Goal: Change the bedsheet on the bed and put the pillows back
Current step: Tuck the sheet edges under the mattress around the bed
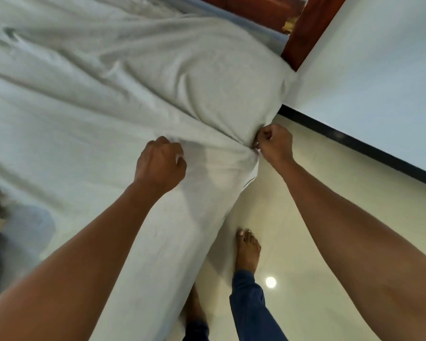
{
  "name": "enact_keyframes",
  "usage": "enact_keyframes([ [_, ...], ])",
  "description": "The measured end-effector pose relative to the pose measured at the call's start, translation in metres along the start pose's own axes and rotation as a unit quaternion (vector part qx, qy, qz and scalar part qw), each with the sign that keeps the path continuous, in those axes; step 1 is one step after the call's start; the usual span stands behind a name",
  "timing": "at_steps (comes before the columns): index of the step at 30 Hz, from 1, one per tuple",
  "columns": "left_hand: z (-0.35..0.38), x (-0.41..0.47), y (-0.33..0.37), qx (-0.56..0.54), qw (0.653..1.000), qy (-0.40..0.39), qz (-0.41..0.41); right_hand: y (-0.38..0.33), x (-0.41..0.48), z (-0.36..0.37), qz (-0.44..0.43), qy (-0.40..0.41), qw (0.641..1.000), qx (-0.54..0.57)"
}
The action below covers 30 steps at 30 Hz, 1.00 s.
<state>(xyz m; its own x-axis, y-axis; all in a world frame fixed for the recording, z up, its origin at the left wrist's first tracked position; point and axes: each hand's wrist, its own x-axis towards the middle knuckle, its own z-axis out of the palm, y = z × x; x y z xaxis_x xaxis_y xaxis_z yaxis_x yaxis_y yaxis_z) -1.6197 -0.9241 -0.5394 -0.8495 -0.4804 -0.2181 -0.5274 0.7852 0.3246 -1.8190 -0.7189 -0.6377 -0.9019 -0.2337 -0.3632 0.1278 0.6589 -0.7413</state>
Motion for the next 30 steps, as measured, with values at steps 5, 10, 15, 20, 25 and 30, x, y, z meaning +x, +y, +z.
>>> enact_keyframes([
  [5,0.0,0.031,0.026,0.023,0.999,0.03,-0.007,0.001,0.081,-0.064,0.065,0.144,0.986,-0.054],
  [10,-0.008,0.06,0.035,0.023,0.996,-0.082,-0.005,-0.023,0.108,-0.072,0.009,0.071,0.996,-0.06],
  [15,-0.02,0.098,0.04,0.06,0.987,-0.142,-0.037,-0.045,0.117,-0.061,-0.015,-0.02,1.0,-0.006],
  [20,-0.025,0.137,0.056,0.032,0.998,-0.04,-0.047,-0.05,0.155,-0.07,0.02,0.151,0.988,0.008],
  [25,-0.017,0.179,0.057,-0.081,0.99,0.079,0.078,-0.039,0.157,-0.033,0.15,0.146,0.974,0.09],
  [30,-0.011,0.227,0.055,-0.006,0.991,-0.039,0.124,-0.04,0.152,-0.045,0.232,0.01,0.923,0.308],
])
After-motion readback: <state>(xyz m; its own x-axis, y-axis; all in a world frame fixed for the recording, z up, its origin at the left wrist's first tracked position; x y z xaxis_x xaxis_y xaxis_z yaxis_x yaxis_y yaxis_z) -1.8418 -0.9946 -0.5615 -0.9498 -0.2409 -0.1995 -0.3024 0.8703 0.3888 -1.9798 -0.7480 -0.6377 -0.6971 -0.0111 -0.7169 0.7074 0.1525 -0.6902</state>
